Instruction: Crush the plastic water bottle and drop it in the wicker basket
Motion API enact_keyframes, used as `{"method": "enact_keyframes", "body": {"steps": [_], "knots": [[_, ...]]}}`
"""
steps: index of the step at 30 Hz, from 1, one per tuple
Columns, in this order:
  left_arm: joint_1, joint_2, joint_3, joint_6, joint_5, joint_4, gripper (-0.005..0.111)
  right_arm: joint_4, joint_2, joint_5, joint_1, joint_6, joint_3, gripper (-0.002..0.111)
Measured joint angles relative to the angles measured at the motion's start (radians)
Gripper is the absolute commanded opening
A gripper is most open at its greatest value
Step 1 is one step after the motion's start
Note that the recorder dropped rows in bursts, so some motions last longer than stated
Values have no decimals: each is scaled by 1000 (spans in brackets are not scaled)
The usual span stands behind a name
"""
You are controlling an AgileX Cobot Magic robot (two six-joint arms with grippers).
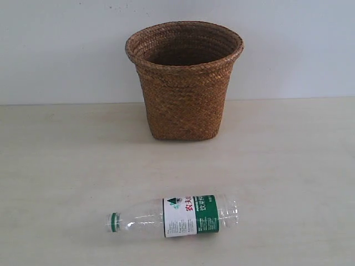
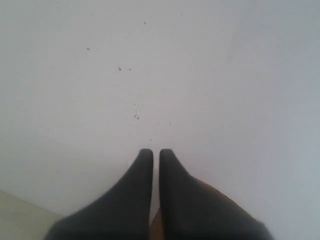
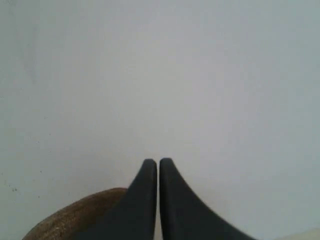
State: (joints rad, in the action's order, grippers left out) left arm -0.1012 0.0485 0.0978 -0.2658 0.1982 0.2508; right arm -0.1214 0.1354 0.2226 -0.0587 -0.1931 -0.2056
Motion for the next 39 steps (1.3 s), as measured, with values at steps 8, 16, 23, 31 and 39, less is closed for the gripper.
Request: {"method": "enact_keyframes", "body": {"steps": [8,16,23,31,39], "knots": [[0,287,216,0,4,-105,4,-2,261,-134,0,118,-247,0],[-26,600,446,0,-218,-376,4,-2,523,-447,0,312,-467,0],[-112,865,631,240,-557,-418,4,-22,786,-763,-1,481,-631,0],[-216,1168,799,848,-887,-94,4,-197,1060,-1027,-64,812,-774,0],[-293,1375,866,1122,-987,15,15,-257,1249,-1082,-223,933,-862,0]]}}
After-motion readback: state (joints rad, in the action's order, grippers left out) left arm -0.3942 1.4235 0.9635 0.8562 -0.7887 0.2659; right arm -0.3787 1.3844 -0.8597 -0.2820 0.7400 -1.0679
